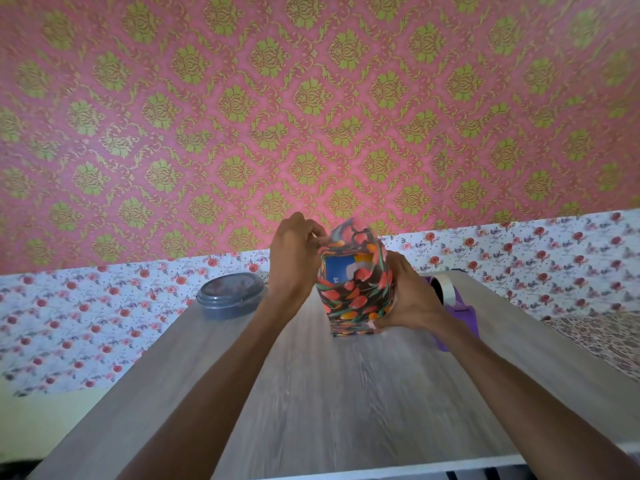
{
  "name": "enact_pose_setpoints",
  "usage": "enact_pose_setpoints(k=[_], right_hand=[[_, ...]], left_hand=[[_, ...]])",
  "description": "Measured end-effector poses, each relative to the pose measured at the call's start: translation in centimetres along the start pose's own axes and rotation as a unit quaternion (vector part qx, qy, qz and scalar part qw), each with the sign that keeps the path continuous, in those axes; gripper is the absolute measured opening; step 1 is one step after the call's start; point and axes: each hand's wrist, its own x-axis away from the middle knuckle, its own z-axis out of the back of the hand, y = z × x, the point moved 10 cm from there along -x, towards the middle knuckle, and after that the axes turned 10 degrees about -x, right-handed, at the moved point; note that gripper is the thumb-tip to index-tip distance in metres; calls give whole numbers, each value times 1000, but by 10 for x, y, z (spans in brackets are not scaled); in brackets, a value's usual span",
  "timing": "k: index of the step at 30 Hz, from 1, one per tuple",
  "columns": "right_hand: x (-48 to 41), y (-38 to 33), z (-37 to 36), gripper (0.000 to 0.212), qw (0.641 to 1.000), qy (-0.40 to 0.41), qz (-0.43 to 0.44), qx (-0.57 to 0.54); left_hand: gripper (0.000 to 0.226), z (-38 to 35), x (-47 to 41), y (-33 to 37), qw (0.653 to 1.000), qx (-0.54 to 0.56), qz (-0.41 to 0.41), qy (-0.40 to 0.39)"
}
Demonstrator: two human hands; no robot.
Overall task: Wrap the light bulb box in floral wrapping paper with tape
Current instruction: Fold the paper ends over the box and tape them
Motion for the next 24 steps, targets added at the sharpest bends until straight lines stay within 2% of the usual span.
enact_pose_setpoints(k=[4,8,10,12,15,17,18,20,21,22,24], right_hand=[[0,-1,-4,124,1000,-8,-8,-16],[2,-6,-7,131,999,-21,15,-19],[4,-11,-9,131,999,-24,23,-15],[4,-13,-11,131,999,-27,18,-17],[4,-15,-12,135,999,-42,12,-25],[5,-15,-14,134,999,-43,11,-21],[6,-17,-14,132,999,-37,11,-22],[6,-22,-16,132,999,-30,19,-21],[6,-25,-18,133,999,-31,26,-16],[5,-28,-19,135,999,-31,36,-6],[6,-36,-23,138,998,-33,52,10]], left_hand=[[6,-1,1,-6,1000,-17,1,-1],[30,-10,-5,0,995,-70,-9,-76],[22,-12,-11,9,993,-67,-22,-98],[12,-8,-17,21,994,-55,-55,-72],[14,-4,-18,34,995,-63,-81,-12],[19,-13,-19,32,993,-86,-78,-23],[30,-19,-20,32,989,-111,-85,-39],[58,-29,-20,41,975,-156,-146,-67],[65,-32,-19,50,964,-172,-189,-77],[66,-36,-16,60,952,-182,-229,-91],[55,-42,-10,76,932,-192,-287,-108]])
